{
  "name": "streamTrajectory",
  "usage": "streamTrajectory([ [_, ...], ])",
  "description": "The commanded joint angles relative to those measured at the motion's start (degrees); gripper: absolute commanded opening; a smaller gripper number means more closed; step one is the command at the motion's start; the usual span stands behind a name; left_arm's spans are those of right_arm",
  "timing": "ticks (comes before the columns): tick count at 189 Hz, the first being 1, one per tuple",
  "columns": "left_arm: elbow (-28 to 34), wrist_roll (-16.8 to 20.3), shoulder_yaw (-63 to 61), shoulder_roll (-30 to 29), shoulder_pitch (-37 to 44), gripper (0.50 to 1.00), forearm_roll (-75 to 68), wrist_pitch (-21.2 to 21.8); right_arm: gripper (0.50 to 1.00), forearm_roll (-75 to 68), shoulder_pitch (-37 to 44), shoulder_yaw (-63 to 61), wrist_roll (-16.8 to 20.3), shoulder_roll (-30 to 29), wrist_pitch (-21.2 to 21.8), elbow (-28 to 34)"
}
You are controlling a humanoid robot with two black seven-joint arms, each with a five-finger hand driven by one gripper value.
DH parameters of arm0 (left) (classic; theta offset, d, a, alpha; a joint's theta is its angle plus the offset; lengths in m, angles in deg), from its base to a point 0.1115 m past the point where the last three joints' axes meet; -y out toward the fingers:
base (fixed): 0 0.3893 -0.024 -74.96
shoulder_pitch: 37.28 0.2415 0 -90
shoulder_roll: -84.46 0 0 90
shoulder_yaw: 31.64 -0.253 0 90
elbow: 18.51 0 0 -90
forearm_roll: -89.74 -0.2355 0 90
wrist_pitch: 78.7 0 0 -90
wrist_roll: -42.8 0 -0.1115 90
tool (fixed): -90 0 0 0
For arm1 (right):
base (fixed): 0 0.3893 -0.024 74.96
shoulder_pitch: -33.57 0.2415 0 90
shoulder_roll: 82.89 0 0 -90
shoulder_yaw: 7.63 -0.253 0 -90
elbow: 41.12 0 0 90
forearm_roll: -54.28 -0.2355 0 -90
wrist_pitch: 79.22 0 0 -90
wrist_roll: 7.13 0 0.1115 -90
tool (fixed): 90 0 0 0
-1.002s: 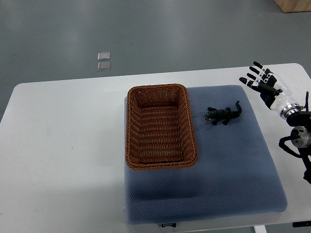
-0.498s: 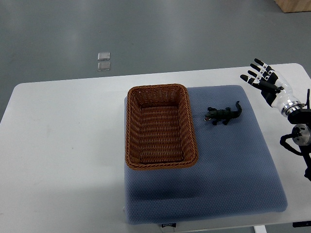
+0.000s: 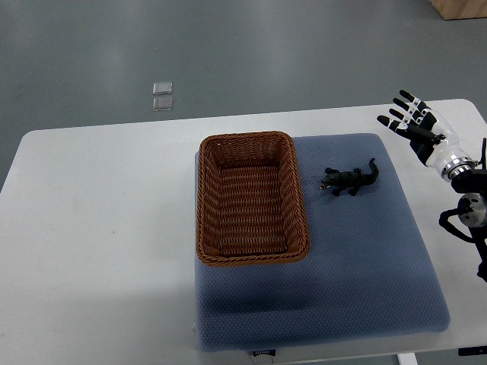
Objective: Place crocodile in brown basket with right hand
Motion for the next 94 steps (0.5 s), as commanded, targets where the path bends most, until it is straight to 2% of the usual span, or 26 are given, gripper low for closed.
streamTrajectory([
  [1, 0.00, 0.00, 0.00, 0.00, 0.07, 1.000, -0.04, -0.01, 0.932, 0.00, -0.08, 0.07, 0.00, 0.01, 0.06, 0.00],
  [94, 0.00, 0.00, -0.09, 0.00, 0.07, 1.000, -0.04, -0.01, 0.932, 0.79, -0.08, 0.33, 0.09, 0.10, 0.33, 0.44],
])
